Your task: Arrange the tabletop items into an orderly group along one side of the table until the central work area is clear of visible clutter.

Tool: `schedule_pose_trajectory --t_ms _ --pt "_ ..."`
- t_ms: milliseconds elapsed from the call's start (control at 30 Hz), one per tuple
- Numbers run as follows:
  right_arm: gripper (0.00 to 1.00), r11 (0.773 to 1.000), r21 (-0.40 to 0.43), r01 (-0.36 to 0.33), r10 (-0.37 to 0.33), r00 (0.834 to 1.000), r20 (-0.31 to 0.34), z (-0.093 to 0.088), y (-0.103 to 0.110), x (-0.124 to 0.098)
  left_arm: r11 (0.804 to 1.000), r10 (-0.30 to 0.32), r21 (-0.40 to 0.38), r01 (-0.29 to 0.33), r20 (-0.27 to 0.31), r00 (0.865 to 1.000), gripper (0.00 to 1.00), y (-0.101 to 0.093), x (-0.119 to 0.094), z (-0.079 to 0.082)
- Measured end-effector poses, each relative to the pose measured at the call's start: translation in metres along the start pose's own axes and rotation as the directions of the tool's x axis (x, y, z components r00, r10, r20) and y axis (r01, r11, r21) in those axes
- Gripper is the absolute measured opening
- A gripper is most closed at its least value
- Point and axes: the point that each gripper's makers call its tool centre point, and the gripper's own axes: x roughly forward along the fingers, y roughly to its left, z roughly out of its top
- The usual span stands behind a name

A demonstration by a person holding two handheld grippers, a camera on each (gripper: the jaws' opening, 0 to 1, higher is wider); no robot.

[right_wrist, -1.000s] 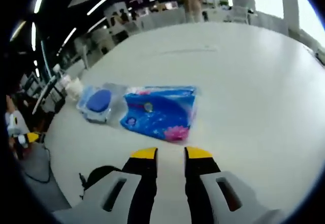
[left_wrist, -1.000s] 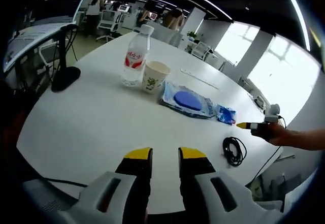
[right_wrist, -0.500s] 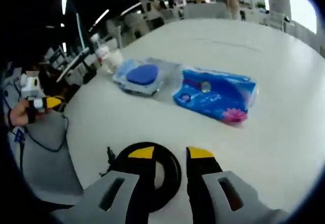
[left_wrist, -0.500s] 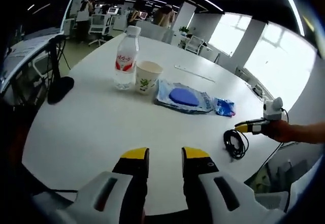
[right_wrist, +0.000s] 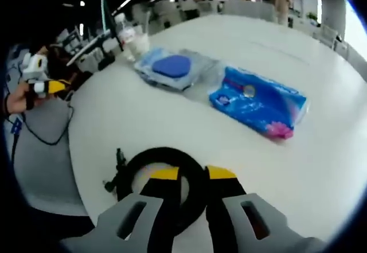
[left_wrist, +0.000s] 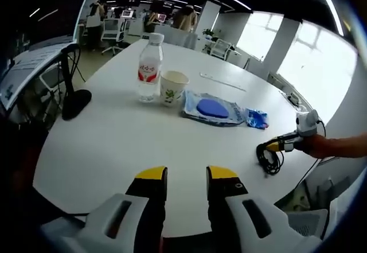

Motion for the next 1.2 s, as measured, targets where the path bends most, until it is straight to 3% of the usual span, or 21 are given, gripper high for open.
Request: schedule_pose_trajectory --t_ms 167,333,700,1100,1200 --pt "0.08 0.999 0.036 0.018 -0.018 1.0 -0.002 0.005 -0.004 0.004 1.0 -0.001 -0.014 0.001 0.015 1.0 0.25 -0.003 0.001 0.002" --pt "0.05 0.996 0.075 0.042 -0.043 0.999 0.021 0.023 -0.007 0.013 1.0 -0.006 -0.026 0.006 0.028 1.0 0.25 -0.008 0.003 0.003" --pt "0.05 0.994 0.077 0.073 -0.075 0.997 0.017 0.048 -0.006 0.028 0.998 0.002 -0.062 0.001 0.052 0.999 0.25 -0.01 -0.002 0.004" --pt "0.1 0.998 0.046 0.046 -0.046 0.999 0.001 0.044 -0.005 0.023 0.999 -0.006 -0.034 0.008 0.061 0.998 0.25 -0.015 0.003 0.009" --pt "0.11 0.997 0.041 0.059 -0.062 0.997 0.053 0.057 -0.01 0.011 0.999 -0.007 -0.035 0.01 0.067 0.998 0.25 -0.016 0.005 0.011"
